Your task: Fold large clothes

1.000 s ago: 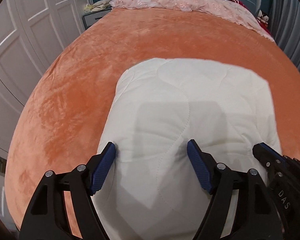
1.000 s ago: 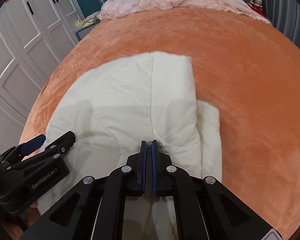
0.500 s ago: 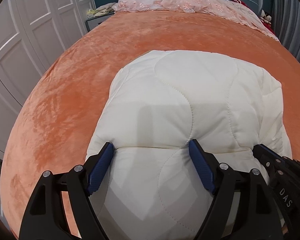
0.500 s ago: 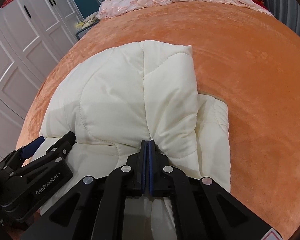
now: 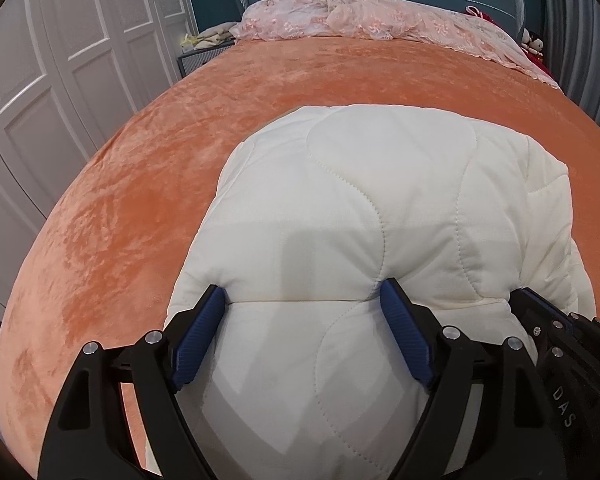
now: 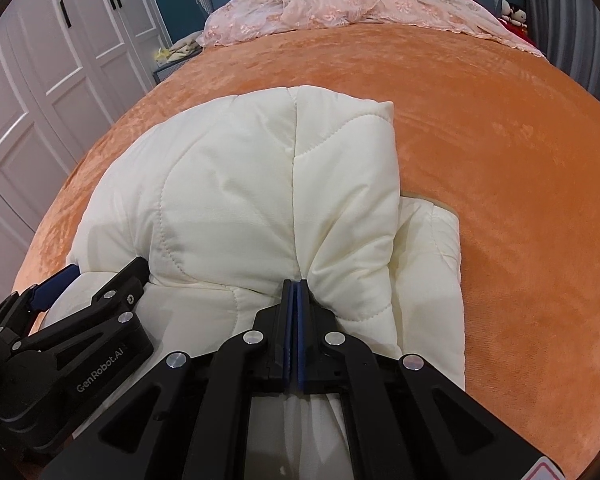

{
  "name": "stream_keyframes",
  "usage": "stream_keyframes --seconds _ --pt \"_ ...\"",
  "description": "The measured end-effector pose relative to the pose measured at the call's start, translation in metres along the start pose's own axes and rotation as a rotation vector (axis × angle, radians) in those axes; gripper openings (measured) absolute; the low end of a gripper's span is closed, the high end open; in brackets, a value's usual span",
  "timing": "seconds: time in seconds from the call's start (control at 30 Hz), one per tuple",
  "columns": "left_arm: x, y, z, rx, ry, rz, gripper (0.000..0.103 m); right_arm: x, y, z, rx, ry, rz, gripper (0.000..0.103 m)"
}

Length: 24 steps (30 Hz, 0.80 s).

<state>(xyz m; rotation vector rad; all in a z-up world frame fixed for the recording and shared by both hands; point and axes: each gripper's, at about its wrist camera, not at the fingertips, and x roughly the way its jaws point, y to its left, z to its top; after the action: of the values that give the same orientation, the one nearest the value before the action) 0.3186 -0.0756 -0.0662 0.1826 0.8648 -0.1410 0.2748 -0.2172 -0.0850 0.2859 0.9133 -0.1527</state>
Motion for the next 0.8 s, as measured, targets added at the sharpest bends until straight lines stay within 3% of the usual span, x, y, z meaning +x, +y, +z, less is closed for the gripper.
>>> stream_keyframes --seconds 0.27,0.37,0.47,0.57,0.67,0.7,0.8 --pt "-0.004 0.002 -0.002 -0.002 -0.015 -0.01 0.078 -0.007 -0.001 -0.002 0.017 -0.004 0.015 0.0" --pt "-0.022 0.008 -0.009 0.008 -0.028 -0.051 0.078 -0.026 -0.003 -0.009 0.045 -0.002 0.024 0.0" --pt "-0.05 0.014 -0.021 0.027 -0.035 -0.059 0.086 -0.061 0.0 -0.023 0.041 -0.001 0.021 0.005" --pt "-0.079 0.026 -0.038 -0.007 -0.017 -0.088 0.087 -0.088 0.001 -0.038 0.033 0.002 0.013 0.016" --pt "-0.098 0.033 -0.053 -0.029 0.016 -0.101 0.087 -0.121 0.004 -0.059 0.009 -0.015 -0.014 0.039" --pt "-0.105 0.034 -0.058 -0.032 0.021 -0.096 0.087 -0.127 0.006 -0.064 -0.005 -0.008 -0.042 0.057" --pt "-0.125 0.033 -0.071 -0.012 0.026 -0.075 0.087 -0.143 0.011 -0.086 -0.035 0.021 -0.07 0.061"
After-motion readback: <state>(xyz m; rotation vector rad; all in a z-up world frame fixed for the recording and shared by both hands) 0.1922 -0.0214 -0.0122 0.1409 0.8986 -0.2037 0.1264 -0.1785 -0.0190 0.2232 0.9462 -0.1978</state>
